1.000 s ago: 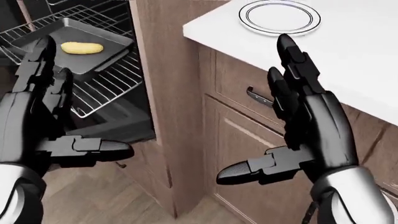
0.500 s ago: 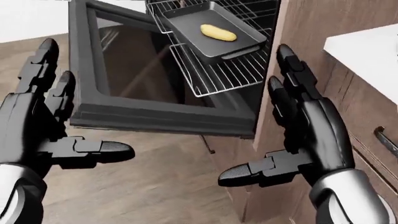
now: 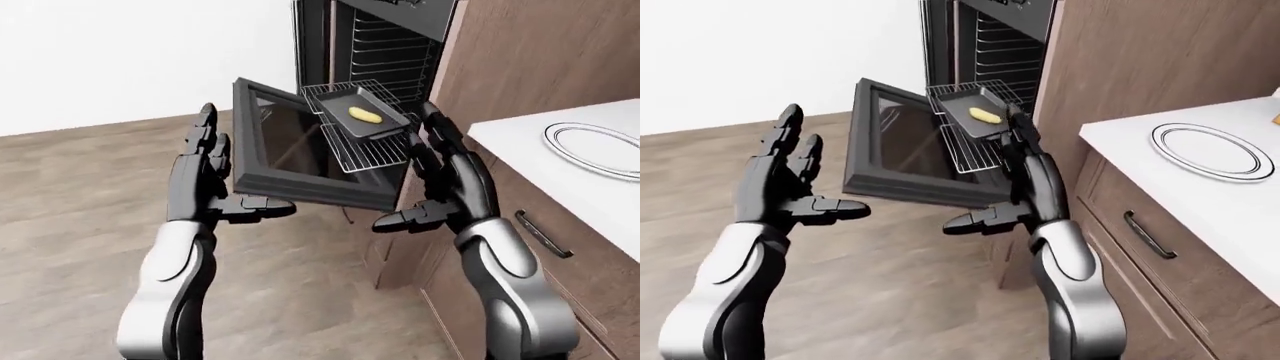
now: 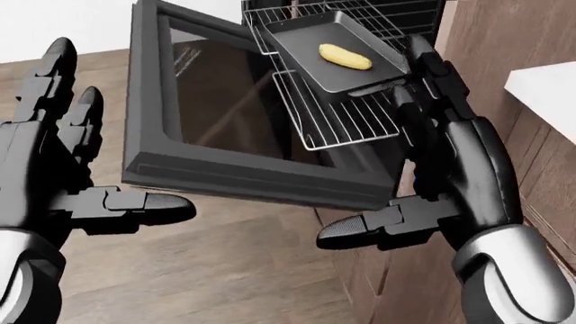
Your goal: Pick the corn from the oven and place it on the plate on the counter.
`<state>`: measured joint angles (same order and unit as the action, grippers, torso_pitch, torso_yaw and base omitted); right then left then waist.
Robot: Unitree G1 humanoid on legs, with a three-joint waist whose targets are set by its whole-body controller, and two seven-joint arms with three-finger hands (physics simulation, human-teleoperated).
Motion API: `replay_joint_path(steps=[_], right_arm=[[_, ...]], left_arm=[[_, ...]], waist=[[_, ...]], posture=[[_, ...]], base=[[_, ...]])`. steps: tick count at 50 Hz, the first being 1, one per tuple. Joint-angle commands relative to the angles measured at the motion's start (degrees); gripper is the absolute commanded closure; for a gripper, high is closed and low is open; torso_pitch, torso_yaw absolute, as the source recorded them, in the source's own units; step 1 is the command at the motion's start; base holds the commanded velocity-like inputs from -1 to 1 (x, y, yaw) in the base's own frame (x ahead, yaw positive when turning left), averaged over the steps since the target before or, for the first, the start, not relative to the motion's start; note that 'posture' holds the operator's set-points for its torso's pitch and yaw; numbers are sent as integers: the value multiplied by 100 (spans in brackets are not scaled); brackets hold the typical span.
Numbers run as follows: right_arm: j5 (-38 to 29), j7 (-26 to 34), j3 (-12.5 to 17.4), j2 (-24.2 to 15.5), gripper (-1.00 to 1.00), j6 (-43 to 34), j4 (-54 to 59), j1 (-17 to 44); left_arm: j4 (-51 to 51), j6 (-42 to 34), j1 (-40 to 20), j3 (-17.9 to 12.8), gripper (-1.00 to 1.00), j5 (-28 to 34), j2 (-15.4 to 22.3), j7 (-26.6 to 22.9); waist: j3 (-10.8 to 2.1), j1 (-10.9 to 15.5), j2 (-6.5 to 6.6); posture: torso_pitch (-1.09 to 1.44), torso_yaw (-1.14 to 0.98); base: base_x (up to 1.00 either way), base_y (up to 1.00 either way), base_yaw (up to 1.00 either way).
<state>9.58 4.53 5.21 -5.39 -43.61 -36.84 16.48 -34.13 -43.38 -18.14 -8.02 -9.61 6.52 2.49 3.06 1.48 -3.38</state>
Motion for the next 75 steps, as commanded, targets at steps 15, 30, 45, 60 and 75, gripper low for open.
replay_joint_path(steps=[15,30,45,60,75], right_arm=[[162,-133,48,11,-100,-52,-359,346],[107,-189,-66,-9,-100,37,-236,376],[265,-132,23,-49,-100,-124,-664,321],[343,-270,140,-105,-100,-202,-618,468],[-480,-316,82,-346,-100,459,1229,1137]], left_arm=[[-134,28,-226,-89,-100,-60,152,-32],[-121,-83,-379,-109,-100,-67,204,-35],[-301,-234,-385,-173,-100,-162,245,7],[-369,-308,-392,-202,-100,-195,276,27],[-233,-194,-399,-217,-100,-194,291,12]], waist=[[-37,-87,720],[-176,-213,106],[-244,74,678],[-240,-100,378],[-333,-160,355]], posture=[[0,0],[0,0],[0,0],[0,0],[0,0]], base=[[81,0,0],[35,-6,0],[5,-2,56],[0,0,31],[0,0,0]])
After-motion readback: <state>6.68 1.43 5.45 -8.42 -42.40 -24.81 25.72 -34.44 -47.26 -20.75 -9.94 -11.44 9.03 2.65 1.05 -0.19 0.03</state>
